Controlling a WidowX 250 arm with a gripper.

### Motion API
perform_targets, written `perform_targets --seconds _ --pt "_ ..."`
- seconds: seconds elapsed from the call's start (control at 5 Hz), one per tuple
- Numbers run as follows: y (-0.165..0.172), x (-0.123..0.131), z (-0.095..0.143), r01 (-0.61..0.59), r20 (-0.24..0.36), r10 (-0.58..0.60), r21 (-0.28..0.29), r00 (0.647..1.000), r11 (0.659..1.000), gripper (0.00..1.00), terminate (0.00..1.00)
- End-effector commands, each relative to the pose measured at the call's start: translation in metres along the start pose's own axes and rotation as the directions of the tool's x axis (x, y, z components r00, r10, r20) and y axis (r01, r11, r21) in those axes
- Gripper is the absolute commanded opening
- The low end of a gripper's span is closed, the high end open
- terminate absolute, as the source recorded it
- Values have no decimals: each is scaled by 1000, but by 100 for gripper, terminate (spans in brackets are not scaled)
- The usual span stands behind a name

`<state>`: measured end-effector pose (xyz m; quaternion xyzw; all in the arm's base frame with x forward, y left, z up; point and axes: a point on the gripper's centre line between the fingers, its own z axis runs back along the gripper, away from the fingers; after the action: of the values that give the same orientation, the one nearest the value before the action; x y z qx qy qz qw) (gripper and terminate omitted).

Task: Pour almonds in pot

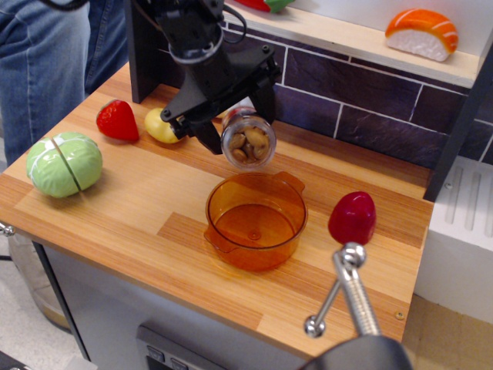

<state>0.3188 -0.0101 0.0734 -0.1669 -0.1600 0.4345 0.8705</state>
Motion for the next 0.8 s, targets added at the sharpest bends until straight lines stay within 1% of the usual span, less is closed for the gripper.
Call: perform_targets --seconds 0.0,0.2,0.4,0.6 --pt "-13 2 8 135 124 -123 -94 985 986 0 0" --pt "-14 -5 10 198 164 -178 -119 970 973 0 0" --pt "-13 -10 10 278 209 -251 -113 945 954 0 0" --pt "-11 -11 8 331 290 -286 -117 913 936 0 0"
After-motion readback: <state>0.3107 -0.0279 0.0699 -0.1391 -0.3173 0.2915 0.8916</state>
